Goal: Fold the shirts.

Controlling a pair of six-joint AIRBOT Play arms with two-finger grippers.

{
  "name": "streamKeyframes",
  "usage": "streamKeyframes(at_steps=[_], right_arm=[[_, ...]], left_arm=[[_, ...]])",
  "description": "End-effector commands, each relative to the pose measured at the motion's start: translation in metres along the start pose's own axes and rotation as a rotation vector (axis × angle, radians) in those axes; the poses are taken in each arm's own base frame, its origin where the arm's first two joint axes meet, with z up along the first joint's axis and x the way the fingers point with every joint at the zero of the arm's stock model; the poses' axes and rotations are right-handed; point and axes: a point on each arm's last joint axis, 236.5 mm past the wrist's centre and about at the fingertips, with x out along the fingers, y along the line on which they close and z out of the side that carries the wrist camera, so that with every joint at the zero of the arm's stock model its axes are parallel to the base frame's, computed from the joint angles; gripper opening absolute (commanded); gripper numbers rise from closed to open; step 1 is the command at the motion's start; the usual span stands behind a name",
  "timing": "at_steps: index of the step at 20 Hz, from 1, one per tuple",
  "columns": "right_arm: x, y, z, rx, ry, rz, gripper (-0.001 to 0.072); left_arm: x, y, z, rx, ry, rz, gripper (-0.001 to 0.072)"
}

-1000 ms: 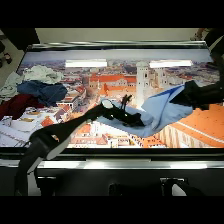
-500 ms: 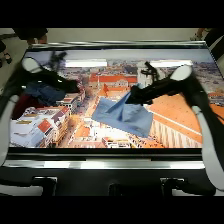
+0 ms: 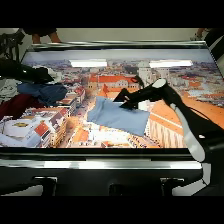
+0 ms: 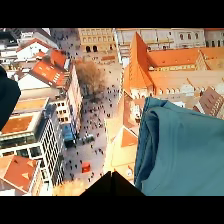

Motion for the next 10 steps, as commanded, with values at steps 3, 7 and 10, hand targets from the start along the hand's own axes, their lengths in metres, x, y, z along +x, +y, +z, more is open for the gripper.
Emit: streamKeyframes(at_steps=[3, 7, 10], right_arm=[[-0.139, -0.153, -0.036, 0.171, 0.054, -0.536, 0.0563], [-0.087, -0.177, -0.084, 0.277, 0.128, -0.429, 0.0567], [-0.039, -0.161, -0.077, 0.259, 0.063, -0.325, 0.0566]], left_arm=[[-0.004, 0.002, 0.004, 0.005, -0.023, 0.011, 0.0035], [-0.003, -0.001, 0.004, 0.009, -0.02, 0.007, 0.0035], [0.0, -0.011, 0.002, 0.027, -0.013, -0.006, 0.0035]])
